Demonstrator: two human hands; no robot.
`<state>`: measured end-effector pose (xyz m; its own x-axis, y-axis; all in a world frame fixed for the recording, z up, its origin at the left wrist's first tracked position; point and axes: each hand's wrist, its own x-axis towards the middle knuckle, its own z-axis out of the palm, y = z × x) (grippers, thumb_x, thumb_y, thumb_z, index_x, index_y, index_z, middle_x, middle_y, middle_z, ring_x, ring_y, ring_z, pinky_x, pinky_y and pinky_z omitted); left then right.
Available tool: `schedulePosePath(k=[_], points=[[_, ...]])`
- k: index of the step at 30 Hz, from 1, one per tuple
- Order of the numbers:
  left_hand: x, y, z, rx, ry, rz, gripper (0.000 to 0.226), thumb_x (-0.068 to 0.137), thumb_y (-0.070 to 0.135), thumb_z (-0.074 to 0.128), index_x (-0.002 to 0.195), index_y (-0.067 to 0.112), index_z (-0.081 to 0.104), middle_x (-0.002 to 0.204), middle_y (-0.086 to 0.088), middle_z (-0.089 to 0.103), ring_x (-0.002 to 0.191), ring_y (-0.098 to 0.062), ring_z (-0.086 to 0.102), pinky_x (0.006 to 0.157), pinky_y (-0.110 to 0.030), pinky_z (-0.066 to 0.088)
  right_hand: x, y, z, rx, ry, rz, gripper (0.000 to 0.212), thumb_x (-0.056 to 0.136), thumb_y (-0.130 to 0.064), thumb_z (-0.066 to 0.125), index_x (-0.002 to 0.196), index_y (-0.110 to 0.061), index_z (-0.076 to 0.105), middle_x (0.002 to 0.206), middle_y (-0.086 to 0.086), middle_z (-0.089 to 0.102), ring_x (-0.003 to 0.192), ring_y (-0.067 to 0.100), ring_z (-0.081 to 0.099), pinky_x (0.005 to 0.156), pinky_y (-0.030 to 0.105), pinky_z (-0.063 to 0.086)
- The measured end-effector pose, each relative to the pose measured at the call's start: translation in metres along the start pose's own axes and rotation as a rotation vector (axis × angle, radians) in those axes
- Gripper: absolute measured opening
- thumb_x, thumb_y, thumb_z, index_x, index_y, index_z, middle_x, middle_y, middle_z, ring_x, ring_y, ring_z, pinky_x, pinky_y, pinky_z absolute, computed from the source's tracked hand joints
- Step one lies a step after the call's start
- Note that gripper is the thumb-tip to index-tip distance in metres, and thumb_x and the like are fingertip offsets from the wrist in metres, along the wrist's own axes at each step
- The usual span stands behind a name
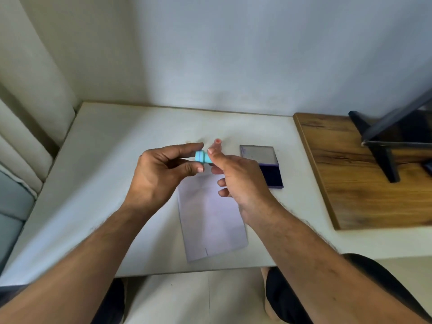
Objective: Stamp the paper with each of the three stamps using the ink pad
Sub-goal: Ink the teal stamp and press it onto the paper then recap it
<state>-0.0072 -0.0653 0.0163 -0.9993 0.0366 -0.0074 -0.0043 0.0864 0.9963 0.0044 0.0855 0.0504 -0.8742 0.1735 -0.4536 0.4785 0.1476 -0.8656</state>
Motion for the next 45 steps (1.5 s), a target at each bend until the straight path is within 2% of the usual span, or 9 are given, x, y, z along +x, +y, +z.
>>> schedulePosePath(k=[3, 8, 13, 20, 27, 31, 38, 43, 45], points=[[0.004, -0.002, -0.004, -0.025, 0.027, 0.012, 0.041, 0.069, -0.003, 0.079, 0.099, 0.024, 0.074, 0.092, 0.008, 0.077, 0.080, -0.012, 0.072, 0.081, -0.021, 0.056, 0.010, -0.001, 0.004, 0.033, -0.045, 0.028, 0.032, 0.083, -0.052, 0.066, 0.095, -0.022, 0.073, 0.091, -0.004, 0.073, 0.069, 0.011, 0.060, 0.061, 0.026, 0.054], [0.008, -0.006, -0.002, 0.031, 0.022, 0.009, 0.038, 0.072, -0.002, 0.079, 0.099, 0.026, 0.075, 0.090, 0.009, 0.077, 0.088, -0.011, 0.073, 0.091, -0.026, 0.054, 0.025, 0.007, 0.003, 0.270, -0.123, 0.112, 0.024, 0.085, -0.032, 0.072, 0.091, -0.009, 0.073, 0.080, 0.007, 0.067, 0.062, 0.015, 0.054, 0.061, 0.027, 0.052], [0.009, -0.011, 0.001, 0.095, 0.027, 0.014, 0.039, 0.074, 0.002, 0.079, 0.100, 0.031, 0.074, 0.092, 0.016, 0.076, 0.100, -0.006, 0.070, 0.097, -0.034, 0.052, 0.036, 0.012, 0.000, 0.434, -0.207, 0.143, 0.027, 0.088, -0.021, 0.069, 0.101, 0.002, 0.070, 0.076, 0.010, 0.068, 0.055, 0.012, 0.055, 0.058, 0.024, 0.052], [0.012, -0.014, 0.000, 0.041, -0.007, 0.012, 0.039, 0.072, 0.002, 0.079, 0.107, 0.017, 0.073, 0.095, 0.009, 0.077, 0.096, -0.009, 0.072, 0.095, -0.031, 0.053, 0.042, 0.022, 0.002, 0.480, -0.279, 0.208, 0.025, 0.097, -0.022, 0.056, 0.093, 0.001, 0.066, 0.066, 0.008, 0.066, 0.054, 0.013, 0.055, 0.055, 0.023, 0.054], [0.012, -0.015, 0.004, 0.154, -0.058, 0.117, 0.039, 0.070, 0.019, 0.078, 0.107, 0.028, 0.072, 0.095, 0.005, 0.071, 0.084, -0.016, 0.070, 0.087, -0.041, 0.055, 0.043, 0.025, 0.000, 0.476, -0.327, 0.284, 0.030, 0.099, -0.025, 0.053, 0.095, 0.001, 0.066, 0.065, 0.009, 0.063, 0.052, 0.013, 0.055, 0.053, 0.024, 0.051], [0.012, -0.016, 0.001, 0.225, -0.082, 0.150, 0.034, 0.072, 0.023, 0.078, 0.105, 0.025, 0.074, 0.094, 0.005, 0.068, 0.083, -0.017, 0.069, 0.084, -0.039, 0.055, 0.044, 0.024, -0.001, 0.479, -0.323, 0.279, 0.025, 0.098, -0.021, 0.055, 0.092, 0.002, 0.066, 0.060, 0.007, 0.064, 0.053, 0.013, 0.055, 0.053, 0.023, 0.052], [0.014, -0.021, -0.003, 0.175, -0.017, 0.076, 0.031, 0.071, 0.024, 0.080, 0.101, 0.024, 0.075, 0.100, 0.004, 0.071, 0.087, -0.018, 0.069, 0.085, -0.040, 0.056, 0.046, 0.024, 0.001, 0.516, -0.355, 0.217, 0.018, 0.097, -0.009, 0.054, 0.100, 0.001, 0.068, 0.066, 0.007, 0.069, 0.059, 0.012, 0.060, 0.058, 0.023, 0.055], [0.019, -0.018, -0.005, 0.020, 0.063, -0.002, 0.035, 0.080, 0.011, 0.075, 0.111, 0.027, 0.070, 0.091, 0.007, 0.069, 0.082, -0.005, 0.064, 0.082, -0.024, 0.053, 0.046, 0.025, 0.001, 0.594, -0.332, 0.232, 0.016, 0.096, -0.009, 0.055, 0.095, 0.000, 0.068, 0.073, 0.011, 0.070, 0.059, 0.013, 0.062, 0.059, 0.025, 0.057], [0.022, -0.020, -0.010, -0.005, 0.109, -0.008, 0.036, 0.084, 0.012, 0.071, 0.114, 0.032, 0.068, 0.093, 0.004, 0.066, 0.082, -0.006, 0.062, 0.086, -0.030, 0.054, 0.047, 0.025, 0.000, 0.615, -0.337, 0.237, 0.016, 0.096, -0.009, 0.054, 0.096, 0.000, 0.068, 0.074, 0.011, 0.070, 0.061, 0.014, 0.062, 0.061, 0.025, 0.058]])
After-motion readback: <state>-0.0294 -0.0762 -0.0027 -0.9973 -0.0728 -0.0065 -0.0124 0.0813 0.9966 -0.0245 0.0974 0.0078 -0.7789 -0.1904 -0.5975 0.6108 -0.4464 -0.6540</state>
